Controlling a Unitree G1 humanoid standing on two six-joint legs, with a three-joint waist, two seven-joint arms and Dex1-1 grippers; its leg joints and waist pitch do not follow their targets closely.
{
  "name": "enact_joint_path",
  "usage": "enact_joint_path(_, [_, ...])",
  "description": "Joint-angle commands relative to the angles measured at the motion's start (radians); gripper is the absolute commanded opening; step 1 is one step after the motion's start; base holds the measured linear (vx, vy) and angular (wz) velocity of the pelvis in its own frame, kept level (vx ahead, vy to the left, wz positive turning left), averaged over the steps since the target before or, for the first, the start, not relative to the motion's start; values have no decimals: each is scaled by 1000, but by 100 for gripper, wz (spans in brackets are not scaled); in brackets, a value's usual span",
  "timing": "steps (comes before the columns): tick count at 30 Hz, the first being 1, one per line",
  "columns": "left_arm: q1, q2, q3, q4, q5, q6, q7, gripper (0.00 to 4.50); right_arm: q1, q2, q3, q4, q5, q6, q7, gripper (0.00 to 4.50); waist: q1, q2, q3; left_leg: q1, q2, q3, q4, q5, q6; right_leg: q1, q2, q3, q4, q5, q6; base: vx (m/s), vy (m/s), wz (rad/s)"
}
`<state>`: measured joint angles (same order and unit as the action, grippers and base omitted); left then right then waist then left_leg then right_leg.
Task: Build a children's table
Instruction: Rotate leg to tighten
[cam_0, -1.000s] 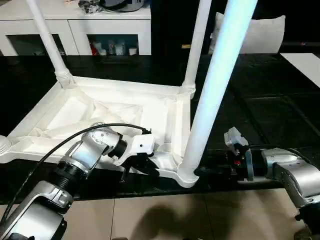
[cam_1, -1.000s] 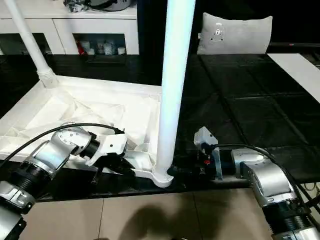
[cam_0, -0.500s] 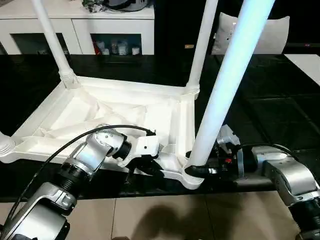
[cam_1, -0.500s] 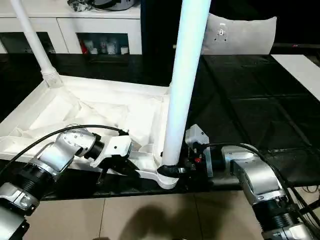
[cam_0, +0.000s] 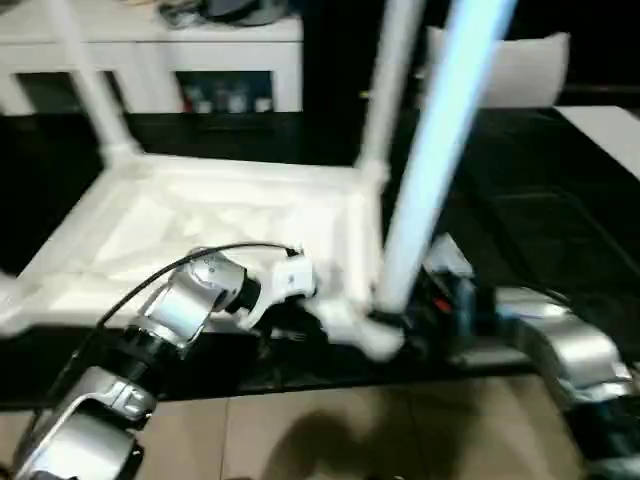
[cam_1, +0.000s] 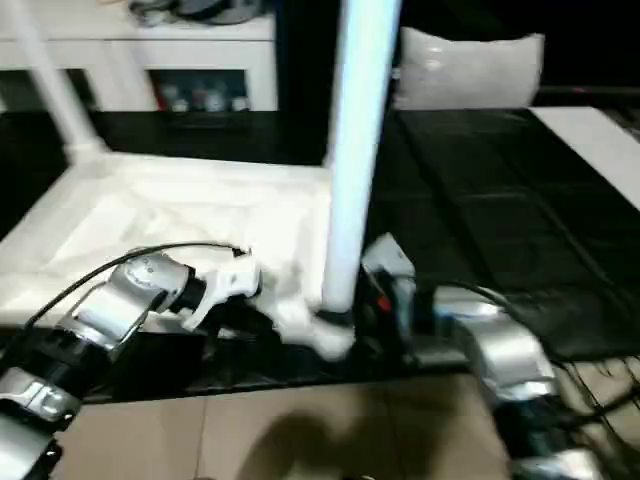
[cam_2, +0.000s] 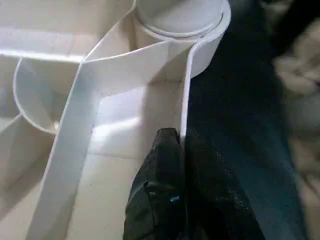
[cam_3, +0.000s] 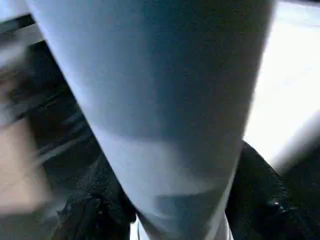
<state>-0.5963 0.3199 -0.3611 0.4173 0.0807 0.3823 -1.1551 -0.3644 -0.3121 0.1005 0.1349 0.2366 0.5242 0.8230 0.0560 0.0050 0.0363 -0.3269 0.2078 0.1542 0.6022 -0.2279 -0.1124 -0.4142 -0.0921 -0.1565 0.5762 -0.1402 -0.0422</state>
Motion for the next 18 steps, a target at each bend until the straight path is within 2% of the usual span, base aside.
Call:
enact_joint_path(1, [7, -84, 8, -53, -38, 72, 80, 0, -42, 76, -13, 50, -7, 55, -160, 201, 4, -9, -58, -23, 1, 6, -64, -123, 29, 75, -55, 38, -99, -511, -2, 0, 0, 0])
enact_joint_path(3, [3, -117, 28, -55, -36, 98, 143, 0, -61, 118, -36, 74, -12, 68, -240, 201, -16, -11, -60, -26, -5, 5, -60, -128, 47, 73, -51, 35, -103, -512, 1, 0, 0, 0])
enact_joint_path(5, [-5, -150, 47, -47, -30, 116, 207, 0, -71, 140, -46, 92, -22, 36, -280, 201, -19, -9, -61, -26, -4, 6, -59, -118, 64, 71, -52, 36, -103, -500, -1, 0, 0, 0])
enact_joint_path(7, [-11, -179, 62, -44, -23, 136, 261, 0, -76, 159, -54, 101, -28, 16, -301, 255, -17, -8, -63, -25, -3, 8, -58, -103, 77, 69, -51, 38, -101, -471, -14, 0, 0, 0])
enact_joint_path(8, [-17, -199, 70, -39, -12, 141, 300, 0, -78, 177, -68, 104, -26, -11, -312, 268, -13, -7, -66, -30, 2, 6, -61, -74, 89, 74, -51, 43, -90, -420, -34, 0, 0, 0])
enact_joint_path(9, [-18, -203, 70, -39, -11, 141, 305, 0, -78, 180, -71, 103, -24, -9, -313, 268, -13, -7, -66, -30, 2, 6, -61, -74, 89, 74, -51, 43, -90, -420, -34, 0, 0, 0])
enact_joint_path(10, [-21, -213, 71, -41, -7, 149, 326, 0, -79, 191, -81, 99, -19, -1, -323, 288, -12, -7, -68, -31, 8, 2, -63, -51, 96, 76, -52, 46, -80, -361, -58, 0, 0, 0])
enact_joint_path(12, [-23, -216, 63, -41, -3, 136, 329, 0, -73, 182, -73, 89, -25, -10, -312, 303, -8, -6, -71, -31, 11, 1, -62, -15, 106, 77, -52, 51, -66, -288, -87, 0, 0, 0])
enact_joint_path(14, [-23, -211, 54, -41, -4, 124, 320, 0, -66, 174, -69, 81, -26, -17, -299, 317, -6, -6, -71, -31, 12, 2, -61, 0, 116, 78, -54, 54, -61, -250, -110, 0, 0, 0])
enact_joint_path(15, [-21, -201, 45, -40, -1, 105, 307, 0, -61, 165, -69, 76, -23, -21, -286, 325, -5, -2, -69, -30, 13, 2, -62, -5, 120, 79, -55, 55, -61, -247, -118, 0, 0, 0])
enact_joint_path(18, [-13, -162, 20, -36, -1, 48, 254, 0, -41, 112, -53, 59, -12, -52, -196, 360, -3, -1, -67, -28, 13, 5, -62, -35, 121, 79, -56, 58, -65, -267, -117, 0, 0, 0])
